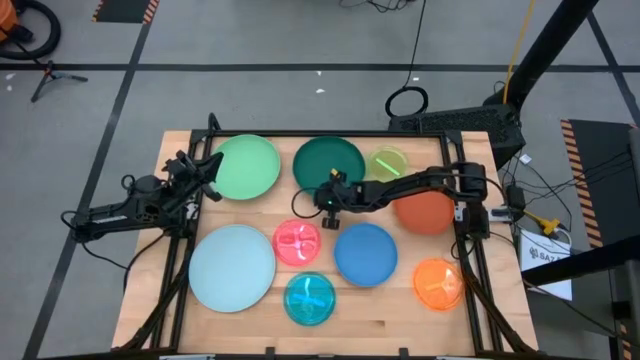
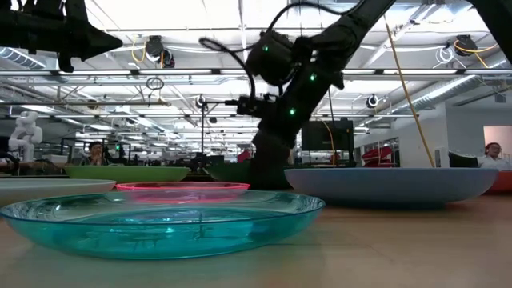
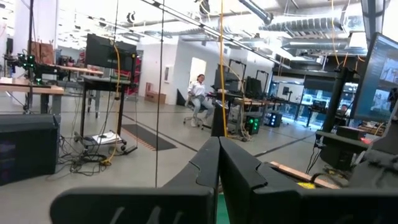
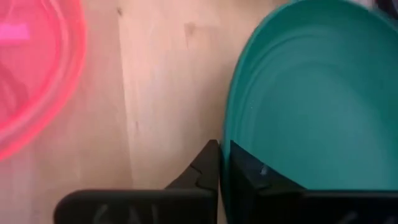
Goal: Stack plastic plates
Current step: Stack the dark green plate on top of the gray plate
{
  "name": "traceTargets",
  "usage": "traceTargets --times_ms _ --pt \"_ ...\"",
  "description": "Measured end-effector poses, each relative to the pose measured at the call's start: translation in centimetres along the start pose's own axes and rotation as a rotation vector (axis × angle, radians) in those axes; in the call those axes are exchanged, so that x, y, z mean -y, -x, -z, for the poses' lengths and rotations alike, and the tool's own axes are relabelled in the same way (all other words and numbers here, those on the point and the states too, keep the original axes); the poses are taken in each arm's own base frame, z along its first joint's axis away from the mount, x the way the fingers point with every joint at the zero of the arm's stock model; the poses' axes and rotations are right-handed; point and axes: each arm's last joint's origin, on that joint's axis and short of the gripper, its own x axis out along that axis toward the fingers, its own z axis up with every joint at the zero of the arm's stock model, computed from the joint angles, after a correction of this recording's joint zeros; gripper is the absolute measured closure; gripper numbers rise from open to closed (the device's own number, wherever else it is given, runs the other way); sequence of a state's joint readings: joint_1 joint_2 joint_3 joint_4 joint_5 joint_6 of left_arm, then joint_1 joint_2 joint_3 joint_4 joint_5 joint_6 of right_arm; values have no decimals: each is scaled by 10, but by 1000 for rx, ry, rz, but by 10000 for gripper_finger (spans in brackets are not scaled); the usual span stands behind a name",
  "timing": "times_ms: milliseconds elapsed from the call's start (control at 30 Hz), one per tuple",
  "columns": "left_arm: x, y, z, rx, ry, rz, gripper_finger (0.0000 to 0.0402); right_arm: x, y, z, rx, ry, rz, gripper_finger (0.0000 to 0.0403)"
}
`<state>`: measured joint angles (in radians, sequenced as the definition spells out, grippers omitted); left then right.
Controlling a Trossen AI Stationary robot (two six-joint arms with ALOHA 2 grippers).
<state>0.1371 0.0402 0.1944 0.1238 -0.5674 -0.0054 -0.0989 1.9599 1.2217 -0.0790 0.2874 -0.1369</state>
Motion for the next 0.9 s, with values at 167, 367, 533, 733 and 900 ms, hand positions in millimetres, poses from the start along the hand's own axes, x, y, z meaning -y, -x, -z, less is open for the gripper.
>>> traceTargets --times_ms 167,367,533,733,900 --pt "0 0 0 0 -1 0 385 -11 20 -13 56 68 -24 398" --pt "0 0 -1 8 10 0 385 -37 46 -49 190 124 -65 400" --pt "0 0 -5 49 80 3 385 -60 68 -73 285 157 -100 401" --pt "3 1 -10 90 187 117 385 -93 80 -86 366 175 -150 401" --pt "10 4 -20 159 283 402 385 -126 69 -93 383 208 -187 401"
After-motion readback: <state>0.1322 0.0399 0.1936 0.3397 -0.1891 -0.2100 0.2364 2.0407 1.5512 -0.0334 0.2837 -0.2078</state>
